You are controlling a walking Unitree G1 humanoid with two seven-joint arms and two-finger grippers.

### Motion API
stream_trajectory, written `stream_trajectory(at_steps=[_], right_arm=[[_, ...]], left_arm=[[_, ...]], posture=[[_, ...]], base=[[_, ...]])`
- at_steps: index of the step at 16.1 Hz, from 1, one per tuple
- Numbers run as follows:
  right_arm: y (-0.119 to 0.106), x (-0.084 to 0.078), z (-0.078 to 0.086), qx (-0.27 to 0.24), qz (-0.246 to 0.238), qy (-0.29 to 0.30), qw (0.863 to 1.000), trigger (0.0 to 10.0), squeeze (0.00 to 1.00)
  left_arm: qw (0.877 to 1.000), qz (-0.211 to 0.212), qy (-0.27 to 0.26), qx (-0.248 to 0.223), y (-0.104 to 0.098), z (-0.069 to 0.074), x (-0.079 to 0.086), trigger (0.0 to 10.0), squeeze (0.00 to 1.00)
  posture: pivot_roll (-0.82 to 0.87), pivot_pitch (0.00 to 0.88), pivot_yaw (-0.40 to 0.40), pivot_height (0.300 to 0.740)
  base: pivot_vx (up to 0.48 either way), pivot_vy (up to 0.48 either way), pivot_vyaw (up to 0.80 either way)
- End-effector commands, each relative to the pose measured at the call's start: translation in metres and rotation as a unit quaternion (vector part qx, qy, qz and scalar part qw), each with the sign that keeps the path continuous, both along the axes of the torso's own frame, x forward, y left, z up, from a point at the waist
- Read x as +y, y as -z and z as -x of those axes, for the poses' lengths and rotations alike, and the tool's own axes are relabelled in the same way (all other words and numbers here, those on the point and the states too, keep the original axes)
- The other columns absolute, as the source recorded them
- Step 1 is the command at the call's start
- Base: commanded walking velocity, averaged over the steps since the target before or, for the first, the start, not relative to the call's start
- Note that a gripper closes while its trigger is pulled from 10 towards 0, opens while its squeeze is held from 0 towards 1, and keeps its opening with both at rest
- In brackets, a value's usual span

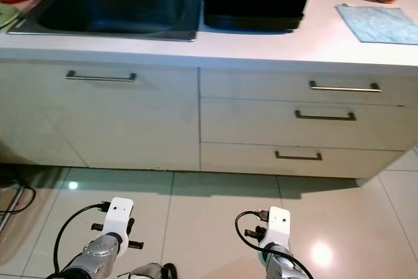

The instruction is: Kitchen organization

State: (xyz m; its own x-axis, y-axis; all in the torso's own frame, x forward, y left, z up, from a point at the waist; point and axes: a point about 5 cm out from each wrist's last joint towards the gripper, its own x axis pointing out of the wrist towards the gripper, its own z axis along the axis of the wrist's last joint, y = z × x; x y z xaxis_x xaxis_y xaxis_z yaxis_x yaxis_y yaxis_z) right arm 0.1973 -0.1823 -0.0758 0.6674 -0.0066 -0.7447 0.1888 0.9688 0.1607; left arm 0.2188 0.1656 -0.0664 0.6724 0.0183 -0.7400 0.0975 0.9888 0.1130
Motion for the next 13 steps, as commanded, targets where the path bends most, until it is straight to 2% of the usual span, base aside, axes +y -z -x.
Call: stream_trajectory(at_steps=[1, 10, 13], right_arm=[[0.0007, 0.0007, 0.0018, -0.002, 0.0, 0.0, 1.0, 10.0, 0.0], [-0.0001, -0.0014, 0.0008, -0.005, 0.001, 0.001, 1.0, 10.0, 0.0], [0.0017, -0.0031, 0.0051, -0.002, 0.0, 0.004, 1.0, 10.0, 0.0]], left_arm=[[1.0, -0.004, -0.009, 0.009, 0.0026, 0.0043, 0.0023, 10.0, 0.0], [1.0, -0.003, -0.012, 0.007, 0.0019, 0.0032, 0.0029, 10.0, 0.0], [1.0, -0.002, -0.013, 0.005, 0.0016, 0.0028, 0.0033, 10.0, 0.0]], posture=[[0.02, 0.081, 0.027, 0.74], [0.02, 0.094, 0.026, 0.74], [0.02, 0.107, 0.028, 0.74]], base=[[0.0, 0.382, 0.0], [0.0, 0.389, 0.0], [0.0, 0.386, 0.0]])
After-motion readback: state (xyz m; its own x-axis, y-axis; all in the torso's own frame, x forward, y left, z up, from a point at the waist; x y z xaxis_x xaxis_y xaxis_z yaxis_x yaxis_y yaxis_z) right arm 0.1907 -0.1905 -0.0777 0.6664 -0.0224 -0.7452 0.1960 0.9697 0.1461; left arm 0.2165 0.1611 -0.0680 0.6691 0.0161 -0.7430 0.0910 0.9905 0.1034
